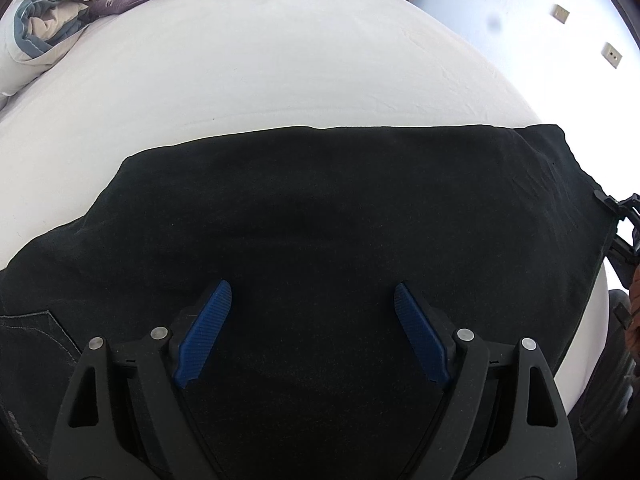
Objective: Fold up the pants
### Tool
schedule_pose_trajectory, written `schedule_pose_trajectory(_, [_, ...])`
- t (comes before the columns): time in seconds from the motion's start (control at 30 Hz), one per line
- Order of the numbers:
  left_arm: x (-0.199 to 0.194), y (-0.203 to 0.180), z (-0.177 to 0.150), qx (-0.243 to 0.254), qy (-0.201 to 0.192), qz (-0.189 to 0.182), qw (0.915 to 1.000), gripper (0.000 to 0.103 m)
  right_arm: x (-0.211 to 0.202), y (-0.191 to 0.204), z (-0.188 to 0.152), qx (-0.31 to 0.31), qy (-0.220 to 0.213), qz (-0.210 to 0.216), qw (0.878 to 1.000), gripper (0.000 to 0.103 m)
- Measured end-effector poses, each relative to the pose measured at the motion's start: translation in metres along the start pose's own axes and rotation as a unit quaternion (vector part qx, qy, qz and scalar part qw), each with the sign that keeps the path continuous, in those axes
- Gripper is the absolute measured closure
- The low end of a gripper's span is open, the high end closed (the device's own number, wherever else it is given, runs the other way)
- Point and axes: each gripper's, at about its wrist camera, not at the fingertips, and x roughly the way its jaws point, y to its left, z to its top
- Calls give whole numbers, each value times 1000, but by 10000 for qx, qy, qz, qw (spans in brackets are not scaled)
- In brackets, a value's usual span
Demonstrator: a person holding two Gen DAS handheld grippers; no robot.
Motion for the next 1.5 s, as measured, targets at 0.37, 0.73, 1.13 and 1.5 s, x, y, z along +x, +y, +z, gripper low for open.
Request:
schedule_pose_trajectory(0.37, [5,4,0,-146,-51,-58,9999,20,-4,35,-13,-867,-358,-658,9934,90])
schedule_pose_trajectory(0.73, [-14,25,-13,-691,-285,-455,9962,20,76,164,-216,-5420,1142,-1083,8255,91])
schedule_pose_trajectory(1.13, [-17,55,-18,-2516,-107,-2576,9328,19,79,156,-255,-5751,1103,-1239,8011,90])
schedule_pose_trajectory(1.5, [-5,39,14,-2432,304,-2841,9269,14,65,169,-289,-6429,725,-1387,7498,90])
